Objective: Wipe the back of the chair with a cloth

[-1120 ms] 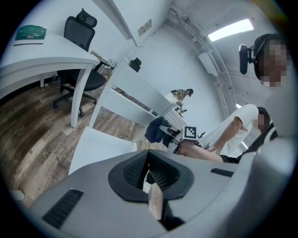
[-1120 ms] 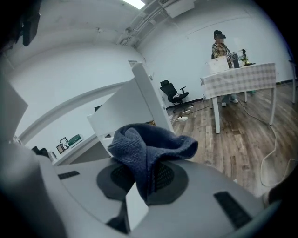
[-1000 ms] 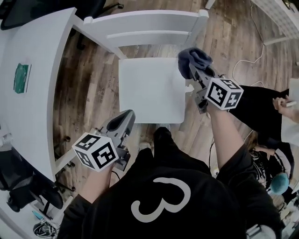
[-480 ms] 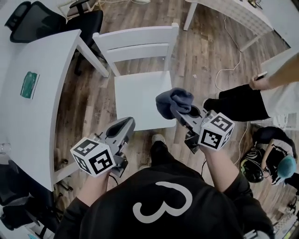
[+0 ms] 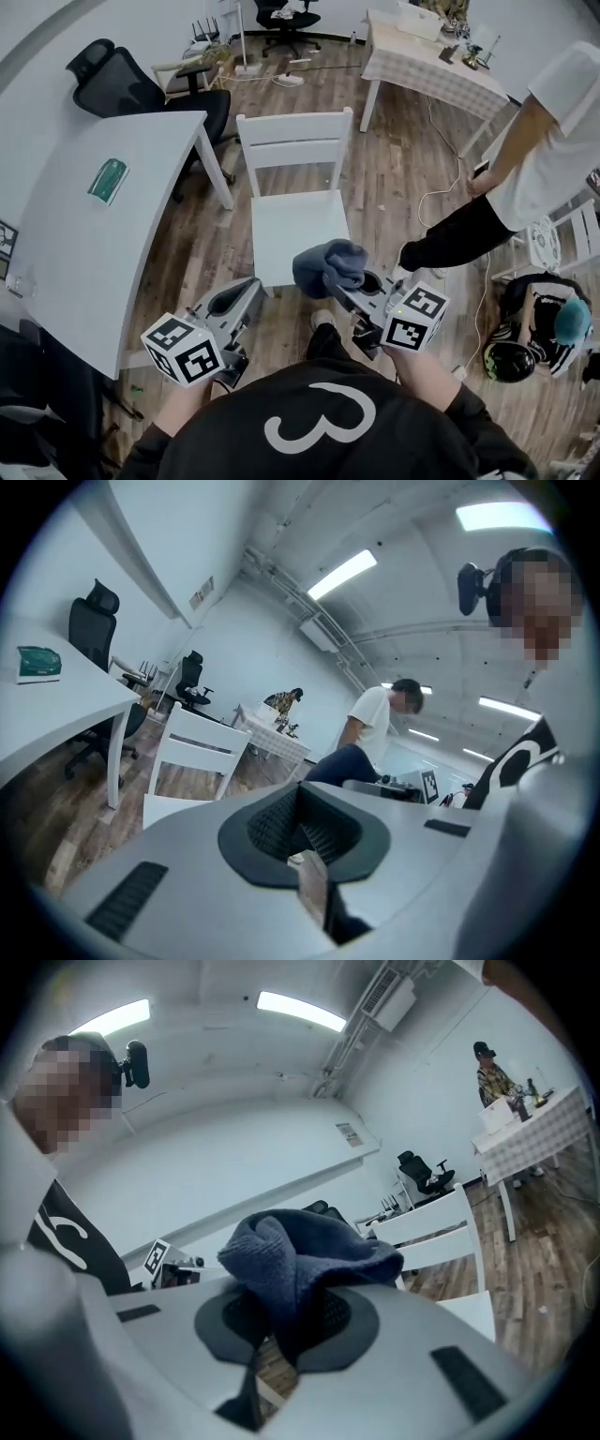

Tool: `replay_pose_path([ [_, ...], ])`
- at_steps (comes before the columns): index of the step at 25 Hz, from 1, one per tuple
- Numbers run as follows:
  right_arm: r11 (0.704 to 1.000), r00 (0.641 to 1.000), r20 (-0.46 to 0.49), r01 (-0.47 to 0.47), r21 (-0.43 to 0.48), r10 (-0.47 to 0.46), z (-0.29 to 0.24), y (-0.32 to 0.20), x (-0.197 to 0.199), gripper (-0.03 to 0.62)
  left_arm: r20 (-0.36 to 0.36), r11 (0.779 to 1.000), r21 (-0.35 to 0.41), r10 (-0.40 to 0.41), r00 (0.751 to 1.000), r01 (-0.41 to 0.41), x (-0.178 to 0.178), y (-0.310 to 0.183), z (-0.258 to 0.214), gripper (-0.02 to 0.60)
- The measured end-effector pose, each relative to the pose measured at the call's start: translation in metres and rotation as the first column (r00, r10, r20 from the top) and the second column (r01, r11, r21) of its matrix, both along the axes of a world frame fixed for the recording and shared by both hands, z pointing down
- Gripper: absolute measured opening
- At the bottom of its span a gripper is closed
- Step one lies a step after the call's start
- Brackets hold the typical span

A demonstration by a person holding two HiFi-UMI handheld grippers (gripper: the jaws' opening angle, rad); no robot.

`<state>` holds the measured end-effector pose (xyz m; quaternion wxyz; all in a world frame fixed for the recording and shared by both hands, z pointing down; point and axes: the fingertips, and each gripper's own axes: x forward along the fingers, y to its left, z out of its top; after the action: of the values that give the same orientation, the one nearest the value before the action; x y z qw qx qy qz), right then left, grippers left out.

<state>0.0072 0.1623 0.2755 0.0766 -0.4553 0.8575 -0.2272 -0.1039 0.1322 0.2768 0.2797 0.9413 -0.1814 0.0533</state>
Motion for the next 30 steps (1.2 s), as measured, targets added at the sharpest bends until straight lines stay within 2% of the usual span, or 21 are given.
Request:
replay_pose_path([
  [5, 0.999, 1.000, 0.008, -0.028, 0.036, 0.028, -0.019, 0.034, -0.028, 0.052, -0.041, 0.999, 0.047, -0.001, 0.999, 0.003, -0.029, 0.030, -0.021, 0.014],
  [12, 0.996, 0.998, 0.015, -0.061, 0.062, 0.061, -0.028, 0.061, -0.042, 0.051, -0.057, 0.998, 0.056, 0.030, 0.998, -0.027, -0.036, 0.057, -0.028, 0.014],
  [22, 0.994, 0.993, 0.042, -0.106, 0.001, 0.106, 0.000, 0.063, -0.024, 0.051, -0.041, 0.997, 0.012, 0.077, 0.996, -0.076, -0.015, 0.058, -0.006, 0.014],
  [30, 0.994, 0.993, 0.033, -0.113, 0.006, 0.113, -0.004, 0.058, -0.014, 0.051, -0.044, 0.997, 0.006, 0.082, 0.996, -0.082, -0.005, 0.053, -0.007, 0.014],
])
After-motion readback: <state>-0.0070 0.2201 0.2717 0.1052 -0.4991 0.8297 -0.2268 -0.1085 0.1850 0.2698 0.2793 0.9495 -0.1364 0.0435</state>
